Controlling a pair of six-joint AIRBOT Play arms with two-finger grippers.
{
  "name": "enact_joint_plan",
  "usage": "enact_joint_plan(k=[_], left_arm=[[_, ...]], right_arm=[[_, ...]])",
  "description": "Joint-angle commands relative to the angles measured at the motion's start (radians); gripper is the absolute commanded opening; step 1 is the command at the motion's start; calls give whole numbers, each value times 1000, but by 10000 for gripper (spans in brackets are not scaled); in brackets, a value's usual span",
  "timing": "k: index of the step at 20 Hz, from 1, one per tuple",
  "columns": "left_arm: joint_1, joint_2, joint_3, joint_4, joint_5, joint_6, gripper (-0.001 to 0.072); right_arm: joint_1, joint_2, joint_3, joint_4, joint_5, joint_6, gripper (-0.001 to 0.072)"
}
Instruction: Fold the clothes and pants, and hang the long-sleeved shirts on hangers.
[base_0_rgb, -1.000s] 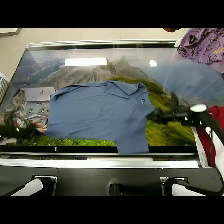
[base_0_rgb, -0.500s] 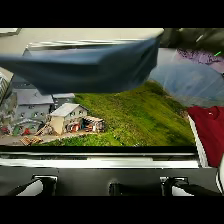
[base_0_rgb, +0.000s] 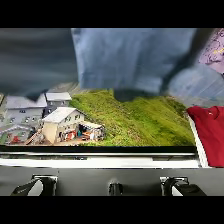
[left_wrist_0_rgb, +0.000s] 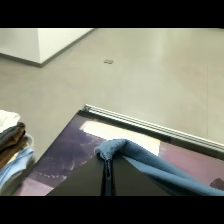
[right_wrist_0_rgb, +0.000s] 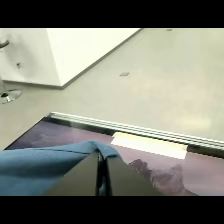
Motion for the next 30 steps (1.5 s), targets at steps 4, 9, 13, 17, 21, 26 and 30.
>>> enact_joint_plan(k=[4,9,13,17,21,26,30], left_arm=[[-1,-3,-109,-24,-81,50,12],[-36,-223,-347,-91,-68,138,12],[-97,-491,-484,-90,106,145,13],[-129,-787,-449,-90,338,125,13],[-132,-967,-317,-90,438,91,13],[-132,-1000,-286,-91,351,91,13],[-131,-1000,-286,-91,93,90,13]], right_arm=[[1,-52,-67,-91,61,140,33],[3,-304,-245,-88,72,175,33],[47,-567,-328,-112,16,159,33],[106,-798,-335,-164,-256,172,33],[102,-885,-333,-231,-499,271,33],[94,-888,-333,-303,-438,277,33],[94,-888,-333,-316,-222,338,33]])
